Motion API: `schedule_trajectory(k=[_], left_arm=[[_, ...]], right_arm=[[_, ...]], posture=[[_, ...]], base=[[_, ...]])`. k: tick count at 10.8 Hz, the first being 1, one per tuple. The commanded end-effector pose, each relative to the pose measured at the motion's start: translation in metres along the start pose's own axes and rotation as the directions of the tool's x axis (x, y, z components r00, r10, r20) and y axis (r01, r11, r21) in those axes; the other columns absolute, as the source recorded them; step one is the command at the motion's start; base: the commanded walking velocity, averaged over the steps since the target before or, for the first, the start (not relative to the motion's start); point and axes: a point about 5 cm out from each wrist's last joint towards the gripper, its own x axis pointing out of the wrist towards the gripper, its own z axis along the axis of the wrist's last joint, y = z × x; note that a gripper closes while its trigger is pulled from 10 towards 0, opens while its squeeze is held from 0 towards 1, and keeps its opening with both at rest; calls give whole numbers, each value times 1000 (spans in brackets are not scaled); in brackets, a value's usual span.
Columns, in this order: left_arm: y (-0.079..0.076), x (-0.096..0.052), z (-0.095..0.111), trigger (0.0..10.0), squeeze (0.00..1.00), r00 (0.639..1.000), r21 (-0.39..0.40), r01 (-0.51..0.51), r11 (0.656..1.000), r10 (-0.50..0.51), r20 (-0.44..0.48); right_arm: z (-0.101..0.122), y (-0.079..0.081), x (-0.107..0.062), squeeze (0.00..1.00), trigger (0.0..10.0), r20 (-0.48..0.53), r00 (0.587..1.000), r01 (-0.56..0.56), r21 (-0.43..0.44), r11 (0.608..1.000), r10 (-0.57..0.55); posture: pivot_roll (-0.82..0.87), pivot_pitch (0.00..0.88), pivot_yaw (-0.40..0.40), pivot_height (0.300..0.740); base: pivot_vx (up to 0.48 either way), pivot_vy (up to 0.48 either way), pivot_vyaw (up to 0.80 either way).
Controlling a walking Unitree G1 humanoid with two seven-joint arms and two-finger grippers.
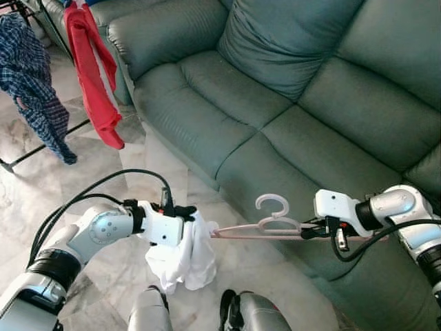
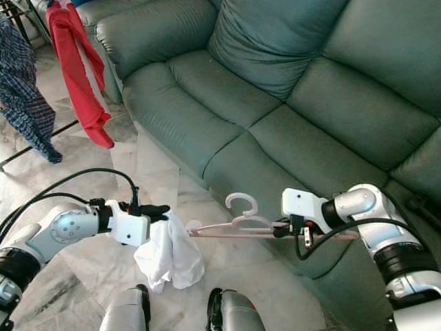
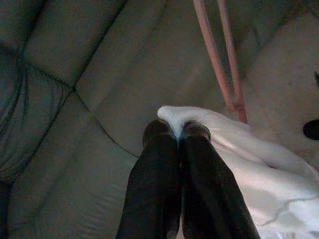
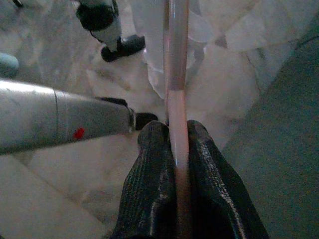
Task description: Hang hanger
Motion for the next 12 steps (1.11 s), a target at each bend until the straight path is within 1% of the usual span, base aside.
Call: schedule_trajectory(k=[1,2,3,4,5,6,7,8,9,10,11,12], left_arm=[[8,2,5,10000,0,999,31,-35,999,34,24],[17,4,8,10000,0,994,56,-106,993,104,39],[25,5,11,10000,0,985,47,-167,985,165,53],[35,6,16,10000,0,969,47,-237,970,233,78],[40,8,21,10000,0,955,17,-283,959,279,103],[49,13,34,10000,0,929,11,-340,940,334,161],[52,14,40,10000,0,919,8,-358,934,351,181],[57,13,42,10000,0,908,5,-385,923,377,183],[63,8,39,10000,0,892,-22,-426,905,423,161],[68,4,34,10000,0,886,-7,-446,895,443,135],[71,1,30,10000,0,882,-5,-461,887,459,102],[75,0,28,10000,0,878,1,-472,881,470,87]], right_arm=[[2,2,1,0,10000,25,999,-25,5,1000,25],[3,3,5,0,10000,32,999,-27,10,1000,26],[4,4,10,0,10000,51,999,-21,23,999,20],[5,3,16,0,10000,75,997,11,41,999,-14],[7,0,22,0,10000,101,994,44,58,997,-50],[13,-6,38,0,10000,173,972,141,122,983,-161],[16,-14,46,0,10000,190,939,252,182,951,-285],[18,-23,53,0,10000,197,888,359,267,894,-415],[15,-26,56,0,10000,186,850,411,349,842,-492],[10,-25,57,0,10000,168,842,425,379,822,-513],[8,-19,59,0,10000,186,854,397,372,839,-486],[3,-15,59,0,10000,182,869,369,379,849,-459]], posture=[[-10,169,-67,740],[-9,169,-67,740],[-7,168,-68,740],[-10,169,-68,740],[-11,168,-69,740],[-10,167,-70,740],[-7,167,-71,740],[-4,165,-72,740],[-3,164,-74,740],[-4,162,-75,740],[-6,160,-75,740],[-14,156,-79,740]], base=[[0,0,0],[0,0,0],[0,0,0],[0,0,0],[0,0,0],[0,0,0],[0,0,0],[0,0,0],[0,0,0],[0,0,0],[0,0,0],[0,0,0]])
